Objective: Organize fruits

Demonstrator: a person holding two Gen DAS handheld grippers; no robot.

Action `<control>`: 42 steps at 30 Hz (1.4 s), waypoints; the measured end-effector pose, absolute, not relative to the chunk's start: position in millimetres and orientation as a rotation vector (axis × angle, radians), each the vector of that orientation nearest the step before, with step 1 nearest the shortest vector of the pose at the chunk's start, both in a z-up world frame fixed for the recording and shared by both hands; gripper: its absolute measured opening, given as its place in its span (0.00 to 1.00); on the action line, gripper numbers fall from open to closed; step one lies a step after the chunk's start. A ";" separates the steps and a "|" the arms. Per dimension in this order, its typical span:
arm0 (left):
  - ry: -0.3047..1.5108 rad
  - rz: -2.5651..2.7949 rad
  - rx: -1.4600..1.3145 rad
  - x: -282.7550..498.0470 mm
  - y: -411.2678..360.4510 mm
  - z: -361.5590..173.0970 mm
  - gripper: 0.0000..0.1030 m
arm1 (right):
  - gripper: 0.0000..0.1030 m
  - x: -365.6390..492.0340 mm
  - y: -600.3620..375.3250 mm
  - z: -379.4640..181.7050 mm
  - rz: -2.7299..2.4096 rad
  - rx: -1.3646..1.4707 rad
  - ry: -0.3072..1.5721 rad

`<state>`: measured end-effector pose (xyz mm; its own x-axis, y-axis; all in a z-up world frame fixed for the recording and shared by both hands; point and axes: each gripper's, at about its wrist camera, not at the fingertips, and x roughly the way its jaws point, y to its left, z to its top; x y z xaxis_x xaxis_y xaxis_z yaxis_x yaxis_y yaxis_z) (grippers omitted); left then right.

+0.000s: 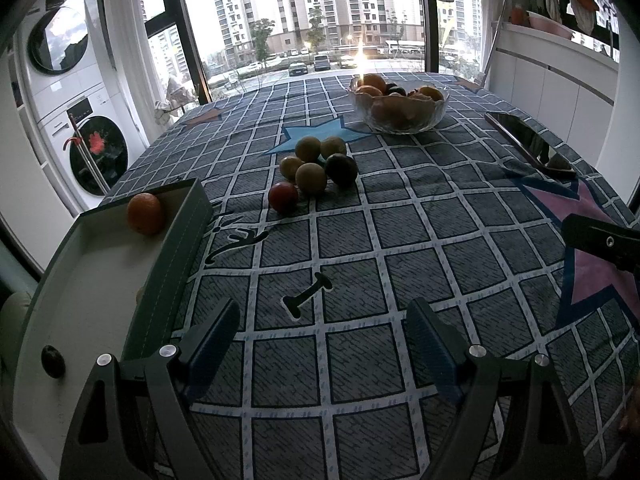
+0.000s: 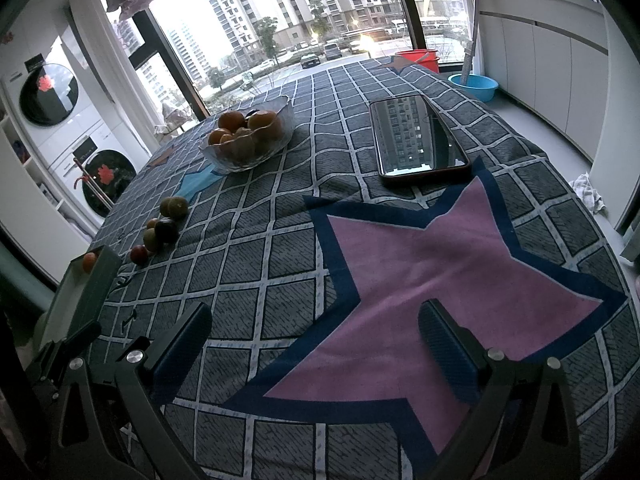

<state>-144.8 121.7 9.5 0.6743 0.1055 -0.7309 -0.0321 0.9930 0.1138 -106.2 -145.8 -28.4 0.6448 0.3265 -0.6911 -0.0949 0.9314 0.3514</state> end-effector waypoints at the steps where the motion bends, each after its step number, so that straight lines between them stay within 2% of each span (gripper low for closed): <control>1: 0.827 0.078 0.094 -144.9 121.7 9.5 0.84 | 1.00 -105.7 -145.7 -28.2 0.245 0.299 0.838; 12: 0.845 0.064 0.047 -144.5 128.5 9.8 0.84 | 1.00 -104.8 -144.1 -27.3 0.260 0.277 0.853; 19: 0.861 0.063 0.004 -143.3 136.6 8.2 0.84 | 1.00 -98.3 -101.0 -30.7 0.221 -0.043 0.991; 27: 0.885 0.014 -0.041 -143.3 147.2 5.7 0.84 | 0.99 -54.5 -27.4 4.8 0.417 -0.112 0.915; 29: 0.895 0.004 -0.034 -141.3 147.5 6.3 0.84 | 0.93 -38.9 -11.3 3.8 0.432 -0.126 0.928; 34: 0.899 0.017 0.006 -128.9 158.8 7.3 0.84 | 0.69 -6.1 24.6 -10.2 0.469 -0.143 0.990; 39: 0.908 0.057 -0.034 -114.7 183.4 10.6 0.84 | 0.59 4.6 41.8 -20.0 0.492 -0.146 1.009; 41: 0.897 0.068 -0.043 -112.3 187.5 13.3 0.84 | 0.50 3.1 46.2 -19.5 0.506 -0.166 0.996; 42: 0.898 0.065 -0.047 -110.0 188.4 14.1 0.84 | 0.37 2.4 47.9 -19.2 0.517 -0.170 0.989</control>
<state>-110.0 188.4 14.1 0.6216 0.0368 -0.7825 -0.0765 0.9970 -0.0139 2.4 47.9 -19.2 0.4413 0.3381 -0.8312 -0.4893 0.8671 0.0930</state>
